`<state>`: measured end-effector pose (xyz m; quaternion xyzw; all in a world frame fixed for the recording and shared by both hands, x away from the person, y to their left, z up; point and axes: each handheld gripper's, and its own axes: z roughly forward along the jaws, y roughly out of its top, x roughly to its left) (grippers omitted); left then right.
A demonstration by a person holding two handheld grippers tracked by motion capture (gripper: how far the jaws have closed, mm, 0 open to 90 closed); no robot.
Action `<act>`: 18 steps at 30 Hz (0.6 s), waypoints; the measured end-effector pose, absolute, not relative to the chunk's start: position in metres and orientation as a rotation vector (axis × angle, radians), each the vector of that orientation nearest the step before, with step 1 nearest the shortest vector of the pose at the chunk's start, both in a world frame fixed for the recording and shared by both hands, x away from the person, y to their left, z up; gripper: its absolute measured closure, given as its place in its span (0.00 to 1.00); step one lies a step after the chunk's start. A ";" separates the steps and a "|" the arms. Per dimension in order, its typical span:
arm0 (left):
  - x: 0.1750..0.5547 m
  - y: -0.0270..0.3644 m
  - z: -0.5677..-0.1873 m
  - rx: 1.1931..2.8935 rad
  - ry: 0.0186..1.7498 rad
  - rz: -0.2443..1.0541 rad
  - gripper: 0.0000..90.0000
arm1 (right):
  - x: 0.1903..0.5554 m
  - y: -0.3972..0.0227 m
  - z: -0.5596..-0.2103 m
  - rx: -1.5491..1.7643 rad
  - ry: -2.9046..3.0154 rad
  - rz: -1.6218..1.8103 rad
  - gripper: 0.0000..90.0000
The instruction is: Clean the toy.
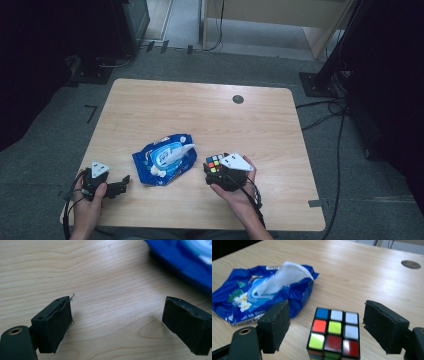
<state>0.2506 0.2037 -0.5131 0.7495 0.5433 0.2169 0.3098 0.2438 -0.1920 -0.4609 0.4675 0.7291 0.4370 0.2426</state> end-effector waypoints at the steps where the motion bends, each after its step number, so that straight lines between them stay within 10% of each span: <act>1: 0.250 0.199 -0.510 1.961 1.424 0.556 0.10 | 0.246 -0.190 -0.457 1.262 1.994 1.212 0.27; 18: 0.268 0.151 -0.482 1.894 1.187 0.438 0.10 | 0.265 -0.158 -0.446 1.195 2.063 1.320 0.41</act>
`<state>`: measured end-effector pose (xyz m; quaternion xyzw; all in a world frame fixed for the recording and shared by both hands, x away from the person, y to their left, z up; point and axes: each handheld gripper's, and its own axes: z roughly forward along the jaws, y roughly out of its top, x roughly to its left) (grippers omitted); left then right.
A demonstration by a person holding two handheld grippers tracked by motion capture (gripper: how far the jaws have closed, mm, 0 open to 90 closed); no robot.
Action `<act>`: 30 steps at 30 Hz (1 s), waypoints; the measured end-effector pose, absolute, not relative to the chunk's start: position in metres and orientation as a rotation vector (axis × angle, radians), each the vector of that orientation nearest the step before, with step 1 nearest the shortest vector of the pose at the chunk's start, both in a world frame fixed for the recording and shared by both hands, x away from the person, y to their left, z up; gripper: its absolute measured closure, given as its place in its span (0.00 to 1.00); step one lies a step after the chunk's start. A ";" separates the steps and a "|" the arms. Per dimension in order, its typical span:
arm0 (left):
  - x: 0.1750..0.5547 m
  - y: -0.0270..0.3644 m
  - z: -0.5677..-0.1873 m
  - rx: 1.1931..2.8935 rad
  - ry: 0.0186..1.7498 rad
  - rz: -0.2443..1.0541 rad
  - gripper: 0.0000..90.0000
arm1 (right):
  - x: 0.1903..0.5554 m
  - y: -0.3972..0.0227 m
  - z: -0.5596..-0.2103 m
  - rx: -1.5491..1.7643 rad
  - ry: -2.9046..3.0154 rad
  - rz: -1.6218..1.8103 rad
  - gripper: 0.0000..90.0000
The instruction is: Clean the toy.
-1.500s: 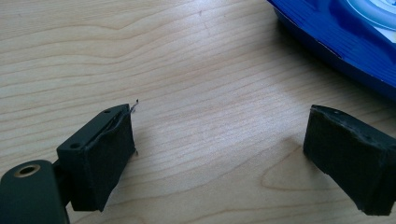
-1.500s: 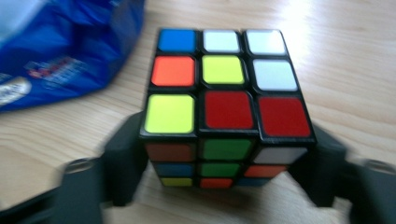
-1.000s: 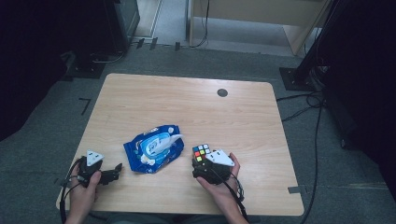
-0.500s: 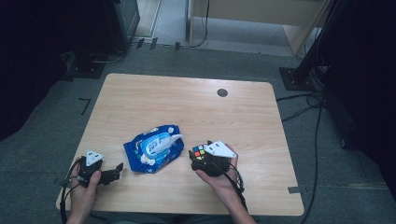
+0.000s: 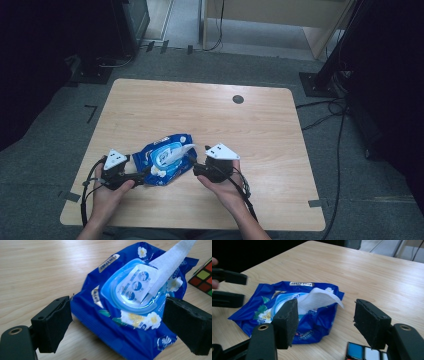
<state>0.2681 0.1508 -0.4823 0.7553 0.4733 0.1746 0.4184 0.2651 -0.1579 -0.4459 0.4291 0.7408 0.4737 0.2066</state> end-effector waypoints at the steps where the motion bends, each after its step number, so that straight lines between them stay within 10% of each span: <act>1: 0.269 0.148 -0.485 1.902 1.188 0.435 0.11 | 0.267 -0.153 -0.446 1.188 2.078 1.322 0.42; 30: 0.271 0.138 -0.514 2.021 1.232 0.503 0.28 | 0.306 -0.118 -0.462 1.282 2.097 1.198 0.26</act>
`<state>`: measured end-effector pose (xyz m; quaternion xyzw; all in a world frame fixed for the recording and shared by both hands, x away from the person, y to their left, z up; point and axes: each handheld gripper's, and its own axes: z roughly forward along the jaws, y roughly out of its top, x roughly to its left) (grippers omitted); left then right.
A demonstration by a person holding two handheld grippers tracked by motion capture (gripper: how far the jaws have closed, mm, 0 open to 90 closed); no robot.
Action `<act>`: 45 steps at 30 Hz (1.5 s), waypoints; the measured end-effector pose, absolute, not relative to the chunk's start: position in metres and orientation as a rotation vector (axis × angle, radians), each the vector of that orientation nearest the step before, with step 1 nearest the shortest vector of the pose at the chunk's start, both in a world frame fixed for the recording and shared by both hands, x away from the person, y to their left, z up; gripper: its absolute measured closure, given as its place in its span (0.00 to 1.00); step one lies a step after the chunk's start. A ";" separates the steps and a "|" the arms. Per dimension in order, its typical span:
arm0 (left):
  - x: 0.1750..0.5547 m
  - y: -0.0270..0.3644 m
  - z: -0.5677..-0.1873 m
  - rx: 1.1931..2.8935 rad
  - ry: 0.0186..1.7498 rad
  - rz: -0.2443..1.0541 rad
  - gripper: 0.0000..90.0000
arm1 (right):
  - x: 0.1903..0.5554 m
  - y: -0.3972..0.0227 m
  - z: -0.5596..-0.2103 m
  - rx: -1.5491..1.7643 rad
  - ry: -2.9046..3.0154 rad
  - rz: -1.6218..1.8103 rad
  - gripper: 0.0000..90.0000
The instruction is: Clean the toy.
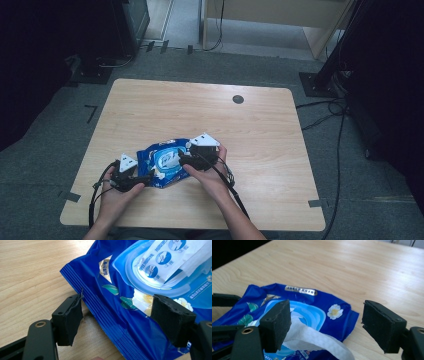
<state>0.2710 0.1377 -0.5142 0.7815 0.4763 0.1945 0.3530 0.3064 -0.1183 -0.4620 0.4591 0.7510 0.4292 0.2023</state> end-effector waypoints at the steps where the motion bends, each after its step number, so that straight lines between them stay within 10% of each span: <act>1: 0.271 0.137 -0.514 2.022 1.236 0.506 0.28 | 0.307 -0.117 -0.464 1.280 2.109 1.187 0.27; 24: 0.252 0.151 -0.506 1.873 1.298 0.601 0.36 | 0.273 -0.092 -0.484 1.190 2.317 1.228 0.43; 34: 0.241 0.126 -0.498 1.914 1.071 0.494 0.38 | 0.273 -0.092 -0.486 1.179 2.312 1.226 0.91; 45: 0.261 0.112 -0.513 2.042 1.129 0.444 0.33 | 0.283 -0.084 -0.487 1.124 2.311 1.316 1.00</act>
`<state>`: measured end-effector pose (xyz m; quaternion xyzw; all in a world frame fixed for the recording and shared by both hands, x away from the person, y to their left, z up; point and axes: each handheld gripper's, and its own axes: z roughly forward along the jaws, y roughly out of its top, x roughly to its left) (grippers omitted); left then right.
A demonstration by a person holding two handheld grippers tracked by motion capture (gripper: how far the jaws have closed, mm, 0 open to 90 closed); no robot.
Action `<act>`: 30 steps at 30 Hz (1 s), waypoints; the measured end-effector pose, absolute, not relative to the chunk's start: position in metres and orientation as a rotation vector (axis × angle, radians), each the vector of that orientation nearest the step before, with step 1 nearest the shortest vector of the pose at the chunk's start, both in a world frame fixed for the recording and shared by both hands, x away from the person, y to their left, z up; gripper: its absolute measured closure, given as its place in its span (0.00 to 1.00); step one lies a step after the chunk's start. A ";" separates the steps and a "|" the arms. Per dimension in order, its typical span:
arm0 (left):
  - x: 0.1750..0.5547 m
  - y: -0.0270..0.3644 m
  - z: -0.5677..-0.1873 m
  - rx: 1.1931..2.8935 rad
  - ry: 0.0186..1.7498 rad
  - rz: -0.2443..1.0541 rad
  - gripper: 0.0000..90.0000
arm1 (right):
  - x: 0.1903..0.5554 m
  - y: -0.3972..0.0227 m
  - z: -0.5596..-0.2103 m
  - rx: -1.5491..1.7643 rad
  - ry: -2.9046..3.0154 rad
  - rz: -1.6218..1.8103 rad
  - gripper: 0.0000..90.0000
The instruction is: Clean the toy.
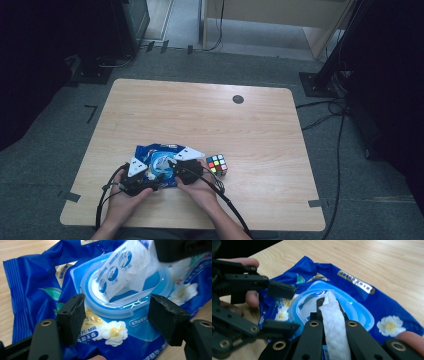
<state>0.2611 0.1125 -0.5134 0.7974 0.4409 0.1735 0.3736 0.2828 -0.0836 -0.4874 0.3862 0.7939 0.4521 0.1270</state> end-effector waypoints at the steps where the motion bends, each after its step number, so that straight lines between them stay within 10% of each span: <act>1: 0.261 0.111 -0.514 2.045 1.135 0.460 0.33 | 0.284 -0.082 -0.487 1.122 2.304 1.317 1.00; 30: 0.272 0.115 -0.513 2.023 1.296 0.568 0.37 | 0.290 -0.101 -0.460 1.109 2.175 1.385 1.00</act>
